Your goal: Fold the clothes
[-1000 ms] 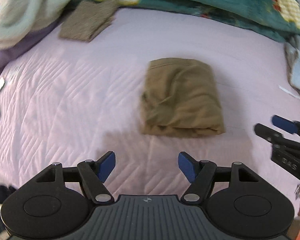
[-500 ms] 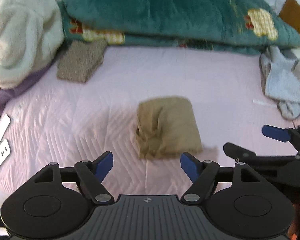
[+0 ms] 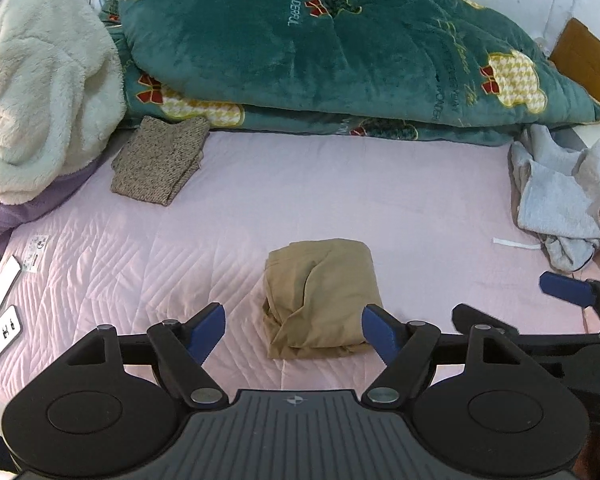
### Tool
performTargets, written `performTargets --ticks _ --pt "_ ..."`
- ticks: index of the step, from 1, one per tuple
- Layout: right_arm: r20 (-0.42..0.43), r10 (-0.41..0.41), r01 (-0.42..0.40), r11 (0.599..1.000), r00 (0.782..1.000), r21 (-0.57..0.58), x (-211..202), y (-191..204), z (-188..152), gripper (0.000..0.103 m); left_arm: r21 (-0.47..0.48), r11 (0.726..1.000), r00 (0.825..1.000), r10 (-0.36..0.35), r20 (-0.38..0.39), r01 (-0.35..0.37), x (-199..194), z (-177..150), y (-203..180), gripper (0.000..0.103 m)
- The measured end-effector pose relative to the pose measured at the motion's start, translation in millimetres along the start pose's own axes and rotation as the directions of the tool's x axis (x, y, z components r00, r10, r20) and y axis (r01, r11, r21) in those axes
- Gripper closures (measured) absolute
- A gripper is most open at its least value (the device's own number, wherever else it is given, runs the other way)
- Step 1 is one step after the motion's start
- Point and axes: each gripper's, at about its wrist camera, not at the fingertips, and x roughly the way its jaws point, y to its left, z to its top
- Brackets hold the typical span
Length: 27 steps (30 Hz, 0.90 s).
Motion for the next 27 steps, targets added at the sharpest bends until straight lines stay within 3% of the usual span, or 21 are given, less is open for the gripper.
performTargets --ticks 10,16,27 --pt "0.002 0.000 0.000 1.000 1.000 0.001 1 -4 4 0.008 0.018 1.000 1.000 0.000 0.014 0.000 2 8 1 0.025" --pt "0.004 0.001 -0.001 1.000 1.000 -0.008 1 -3 4 0.008 0.035 0.999 0.999 0.015 0.034 -0.016 -1 11 -3 0.016" --pt "0.003 -0.005 0.005 1.000 1.000 -0.018 -2 1 5 0.008 0.016 1.000 0.998 0.003 0.064 -0.004 -9 10 -4 0.016"
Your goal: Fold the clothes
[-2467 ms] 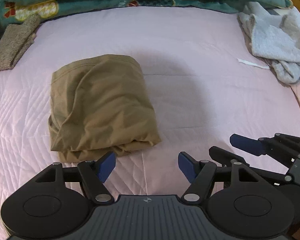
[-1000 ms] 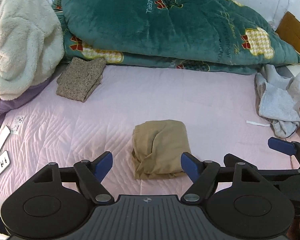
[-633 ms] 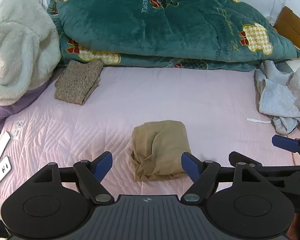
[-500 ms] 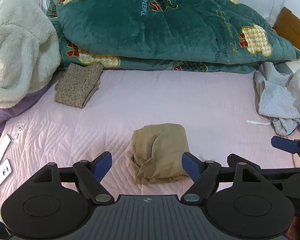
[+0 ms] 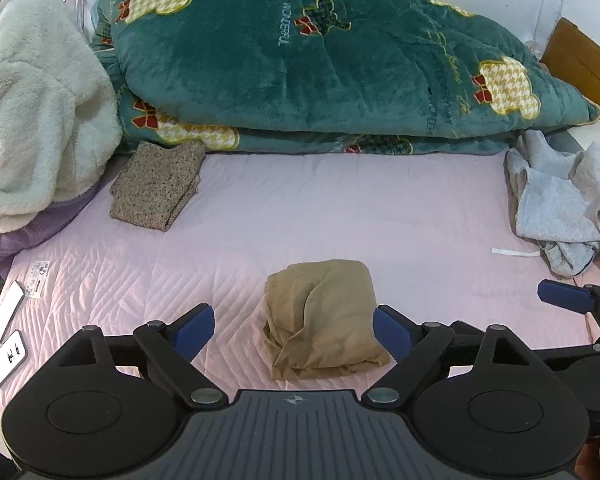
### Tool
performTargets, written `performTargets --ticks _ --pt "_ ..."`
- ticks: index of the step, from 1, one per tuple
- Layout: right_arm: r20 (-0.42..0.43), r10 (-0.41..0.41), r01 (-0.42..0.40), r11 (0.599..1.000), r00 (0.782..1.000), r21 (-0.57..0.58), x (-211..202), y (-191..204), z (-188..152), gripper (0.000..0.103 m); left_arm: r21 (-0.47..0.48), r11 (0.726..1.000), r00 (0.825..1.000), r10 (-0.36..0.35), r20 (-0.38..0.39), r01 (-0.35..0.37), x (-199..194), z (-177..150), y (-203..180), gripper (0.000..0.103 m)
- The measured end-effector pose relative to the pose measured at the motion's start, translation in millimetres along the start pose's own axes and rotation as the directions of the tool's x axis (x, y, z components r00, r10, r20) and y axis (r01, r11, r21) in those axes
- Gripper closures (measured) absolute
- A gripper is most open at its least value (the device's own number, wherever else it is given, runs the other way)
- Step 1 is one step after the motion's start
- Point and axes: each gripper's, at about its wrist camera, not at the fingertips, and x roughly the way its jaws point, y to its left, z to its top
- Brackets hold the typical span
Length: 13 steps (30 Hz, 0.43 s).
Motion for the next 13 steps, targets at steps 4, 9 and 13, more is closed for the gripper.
performTargets --ticks 4,9,13 --pt "-0.001 0.001 -0.001 1.000 1.000 -0.004 -1.0 0.2 -0.2 0.008 -0.012 1.000 1.000 0.004 0.031 -0.004 -4.3 -3.4 -5.3 0.015" --pt "0.000 0.000 0.000 1.000 1.000 -0.005 -2.5 0.3 -1.3 0.008 -0.002 1.000 0.999 0.015 0.047 -0.015 -7.3 -5.3 -6.9 0.015" --pt "0.003 -0.003 0.003 1.000 1.000 -0.004 -4.4 0.6 -1.3 0.008 -0.004 1.000 0.999 0.010 0.036 -0.010 -6.7 -6.2 -7.5 0.015"
